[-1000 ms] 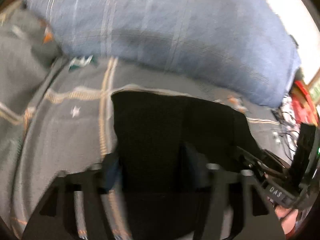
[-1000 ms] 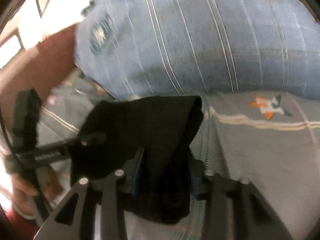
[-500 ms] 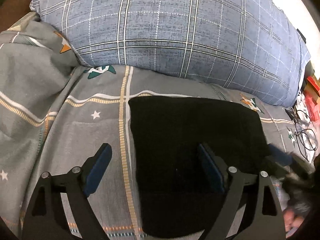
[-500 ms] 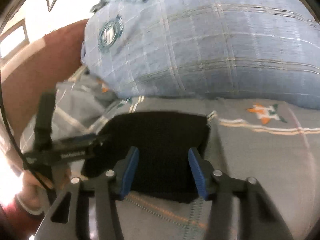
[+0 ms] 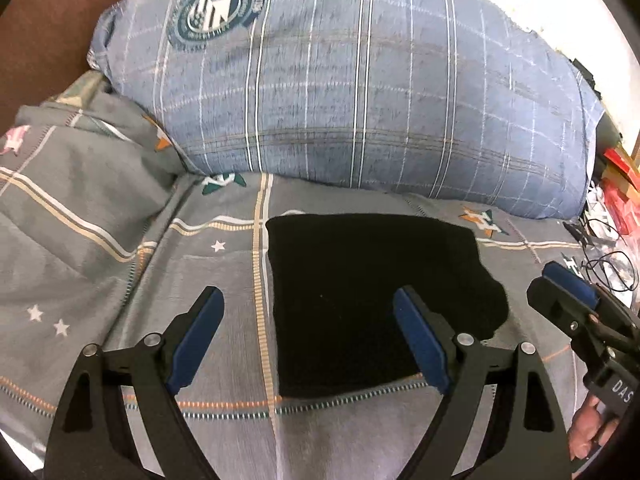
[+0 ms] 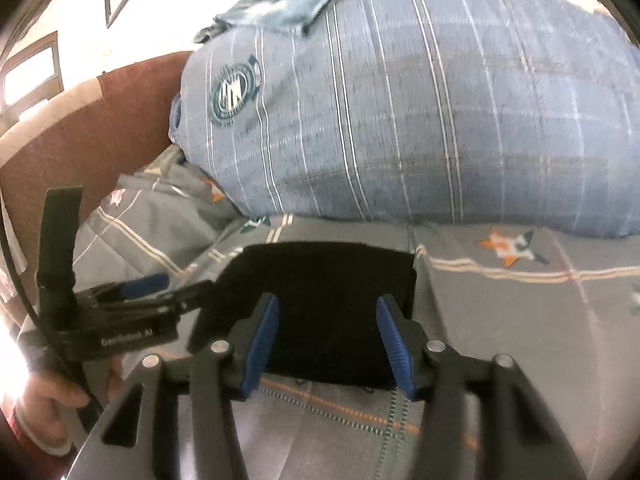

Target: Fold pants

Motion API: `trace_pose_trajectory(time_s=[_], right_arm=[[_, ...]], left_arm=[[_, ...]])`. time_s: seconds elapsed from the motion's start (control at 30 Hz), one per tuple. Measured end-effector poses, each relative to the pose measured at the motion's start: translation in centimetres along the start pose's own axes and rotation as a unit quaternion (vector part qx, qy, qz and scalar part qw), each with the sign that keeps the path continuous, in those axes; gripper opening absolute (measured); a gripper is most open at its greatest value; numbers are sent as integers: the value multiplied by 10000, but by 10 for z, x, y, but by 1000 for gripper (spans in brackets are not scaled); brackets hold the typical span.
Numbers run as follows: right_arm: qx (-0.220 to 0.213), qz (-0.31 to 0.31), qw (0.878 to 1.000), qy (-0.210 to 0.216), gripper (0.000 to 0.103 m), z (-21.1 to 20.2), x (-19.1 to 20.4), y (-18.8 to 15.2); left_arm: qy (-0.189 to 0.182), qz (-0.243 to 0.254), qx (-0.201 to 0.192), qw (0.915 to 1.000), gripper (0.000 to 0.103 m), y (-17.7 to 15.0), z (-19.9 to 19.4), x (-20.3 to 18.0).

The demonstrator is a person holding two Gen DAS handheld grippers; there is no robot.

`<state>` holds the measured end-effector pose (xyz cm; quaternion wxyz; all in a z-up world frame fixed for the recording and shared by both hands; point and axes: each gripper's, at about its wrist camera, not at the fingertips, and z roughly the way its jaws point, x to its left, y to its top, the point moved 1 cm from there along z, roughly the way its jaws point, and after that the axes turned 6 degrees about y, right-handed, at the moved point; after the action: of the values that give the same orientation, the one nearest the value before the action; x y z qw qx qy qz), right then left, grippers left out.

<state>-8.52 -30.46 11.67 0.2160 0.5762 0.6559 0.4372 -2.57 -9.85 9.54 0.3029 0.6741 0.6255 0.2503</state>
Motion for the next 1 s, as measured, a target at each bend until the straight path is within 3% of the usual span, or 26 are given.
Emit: trace_pose_trajectory(time_s=[0.07, 0.3, 0.5, 0.87, 1.0], right_arm=[[-122, 0, 9999, -9, 69, -7, 3, 0], [-129, -141, 9997, -126, 69, -14, 10, -7], [-162, -127, 9997, -106, 76, -19, 15, -11], [-150, -84, 9998, -42, 79, -24, 18, -12], [-95, -86, 9999, -61, 79, -22, 19, -14]], left_arm=[[106, 21, -105, 9999, 88, -2, -8, -1], [311, 111, -390, 9987, 88, -12, -33, -5], [436, 77, -486, 9978, 88, -17, -44, 0], [716, 180, -532, 9958, 88, -21, -49, 6], [637, 95, -504, 9967, 88, -22, -48, 8]])
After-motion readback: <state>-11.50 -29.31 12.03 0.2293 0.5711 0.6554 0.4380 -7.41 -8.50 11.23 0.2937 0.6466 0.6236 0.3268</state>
